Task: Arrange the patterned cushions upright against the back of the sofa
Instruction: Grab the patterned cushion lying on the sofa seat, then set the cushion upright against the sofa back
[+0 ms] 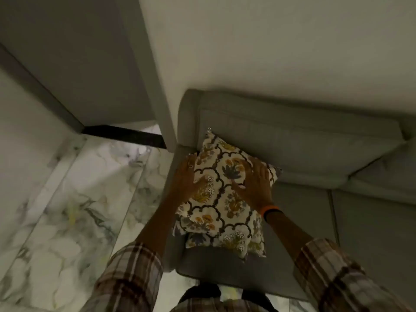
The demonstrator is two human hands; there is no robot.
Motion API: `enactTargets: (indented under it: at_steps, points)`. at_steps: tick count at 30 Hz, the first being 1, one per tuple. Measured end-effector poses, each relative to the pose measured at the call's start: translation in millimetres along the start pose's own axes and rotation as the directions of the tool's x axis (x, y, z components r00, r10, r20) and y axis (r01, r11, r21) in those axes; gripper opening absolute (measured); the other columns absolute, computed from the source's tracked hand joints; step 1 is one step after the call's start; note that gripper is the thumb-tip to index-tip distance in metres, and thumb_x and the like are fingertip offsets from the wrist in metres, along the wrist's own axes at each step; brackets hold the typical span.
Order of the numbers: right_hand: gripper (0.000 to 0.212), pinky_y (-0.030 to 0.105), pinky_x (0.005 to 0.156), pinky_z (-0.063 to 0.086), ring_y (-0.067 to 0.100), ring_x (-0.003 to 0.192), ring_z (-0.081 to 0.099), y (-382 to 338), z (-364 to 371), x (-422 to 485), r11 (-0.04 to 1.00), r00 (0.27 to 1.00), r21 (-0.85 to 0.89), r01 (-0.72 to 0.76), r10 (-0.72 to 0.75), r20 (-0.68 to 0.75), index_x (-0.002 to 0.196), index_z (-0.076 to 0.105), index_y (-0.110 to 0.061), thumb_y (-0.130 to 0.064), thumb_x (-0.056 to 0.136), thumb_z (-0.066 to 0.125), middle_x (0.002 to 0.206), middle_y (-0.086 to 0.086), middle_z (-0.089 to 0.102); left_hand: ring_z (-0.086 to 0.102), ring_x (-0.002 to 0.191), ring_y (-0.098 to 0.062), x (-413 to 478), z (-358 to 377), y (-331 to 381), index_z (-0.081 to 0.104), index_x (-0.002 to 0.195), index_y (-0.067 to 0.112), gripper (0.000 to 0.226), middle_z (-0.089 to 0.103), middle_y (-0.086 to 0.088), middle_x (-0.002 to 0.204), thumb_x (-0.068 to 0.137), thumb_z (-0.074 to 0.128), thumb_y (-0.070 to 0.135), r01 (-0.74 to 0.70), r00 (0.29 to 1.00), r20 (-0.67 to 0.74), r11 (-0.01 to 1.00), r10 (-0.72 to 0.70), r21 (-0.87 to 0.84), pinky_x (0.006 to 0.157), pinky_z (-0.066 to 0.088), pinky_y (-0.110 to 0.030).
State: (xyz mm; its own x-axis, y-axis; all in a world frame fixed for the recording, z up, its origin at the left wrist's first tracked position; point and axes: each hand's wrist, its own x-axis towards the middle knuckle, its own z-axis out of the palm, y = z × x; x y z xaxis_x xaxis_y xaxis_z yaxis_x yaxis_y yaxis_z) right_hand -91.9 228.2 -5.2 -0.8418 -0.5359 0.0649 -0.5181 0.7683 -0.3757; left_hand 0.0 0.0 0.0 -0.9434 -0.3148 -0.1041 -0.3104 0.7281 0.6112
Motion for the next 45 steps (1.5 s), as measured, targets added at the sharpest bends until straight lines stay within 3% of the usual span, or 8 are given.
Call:
enactTargets:
  at_steps: [6,9,12,18,26,29,39,45]
  points:
    - [0.120,0.058,0.125,0.023,0.030,0.158,0.016,50,58,-45,0.268,0.608,0.660,-0.702,0.709,0.359,0.164,0.003,-0.027,-0.052,0.078,0.084,0.171,0.005,0.013,0.021,0.150,-0.029,55,31,-13,0.003,0.157,0.018,0.100,0.015,-0.011,0.164,0.087,0.072,0.036,0.387,0.922,0.169,0.838,-0.348,-0.385,0.116,0.023,-0.035]
    - [0.122,0.041,0.082,0.053,0.020,0.091,0.062,68,75,-58,-0.039,0.484,0.661,-0.749,0.649,0.587,0.162,0.003,-0.031,-0.054,0.075,0.085,0.128,0.009,0.057,0.029,0.147,-0.031,64,53,-27,0.003,0.156,0.016,0.107,0.021,-0.011,0.163,0.081,0.077,0.036,0.524,0.851,0.300,0.729,-0.430,-0.440,0.116,0.030,-0.041]
    - [0.068,0.025,0.055,0.047,0.010,0.060,0.057,77,72,-68,0.076,0.600,0.673,-0.736,0.534,0.596,0.147,0.050,-0.022,-0.047,0.089,0.075,0.090,-0.004,0.077,0.041,0.140,-0.033,53,71,-34,0.017,0.154,0.019,0.113,0.038,-0.012,0.156,0.068,0.085,0.048,0.588,0.808,0.308,0.719,-0.502,-0.370,0.114,0.038,-0.045]
    - [0.057,0.056,0.107,0.052,0.028,0.127,0.066,122,32,-84,-0.001,0.719,0.795,-0.607,0.425,0.549,0.142,0.059,-0.030,-0.033,0.089,0.078,0.139,0.002,0.068,0.047,0.136,-0.026,17,94,23,0.038,0.147,0.017,0.106,0.048,-0.009,0.149,0.059,0.093,0.037,0.477,0.868,0.187,0.669,-0.460,-0.570,0.111,0.043,-0.048]
    - [0.097,0.043,0.093,0.062,0.032,0.131,0.062,281,-67,-133,0.088,0.733,0.819,-0.566,0.509,0.452,0.156,0.036,-0.022,-0.006,0.075,0.089,0.146,0.010,0.061,0.044,0.133,-0.017,10,205,154,0.034,0.146,0.011,0.096,0.047,-0.006,0.144,0.066,0.087,0.003,0.350,0.926,0.327,0.749,-0.187,-0.562,0.113,0.040,-0.041]
    - [0.107,0.049,0.103,0.056,0.030,0.137,0.056,360,-90,-143,0.263,0.759,0.791,-0.552,0.552,0.346,0.154,0.034,-0.018,0.009,0.067,0.089,0.152,0.012,0.053,0.035,0.140,-0.016,34,257,202,0.021,0.153,0.018,0.128,0.036,0.000,0.153,0.052,0.096,0.038,0.365,0.893,0.418,0.812,-0.167,-0.455,0.116,0.033,-0.038]
    - [0.140,0.061,0.111,0.046,0.035,0.142,0.048,612,-70,-109,0.443,0.774,0.723,-0.530,0.602,0.199,0.155,0.027,-0.003,-0.029,0.041,0.104,0.154,0.019,0.046,0.021,0.145,-0.015,115,452,330,0.011,0.153,0.016,0.116,0.023,0.006,0.153,0.067,0.089,0.027,0.256,0.931,0.352,0.856,-0.093,-0.449,0.105,0.010,-0.008]
    - [0.135,0.053,0.111,0.049,0.024,0.138,0.054,678,-44,-103,0.420,0.804,0.722,-0.550,0.498,0.324,0.152,0.030,-0.010,-0.046,0.044,0.103,0.149,0.011,0.053,0.054,0.122,0.006,123,517,322,0.046,0.137,0.019,0.100,0.058,0.007,0.135,0.051,0.093,0.033,0.275,0.906,0.422,0.819,-0.045,-0.504,0.111,0.045,-0.030]
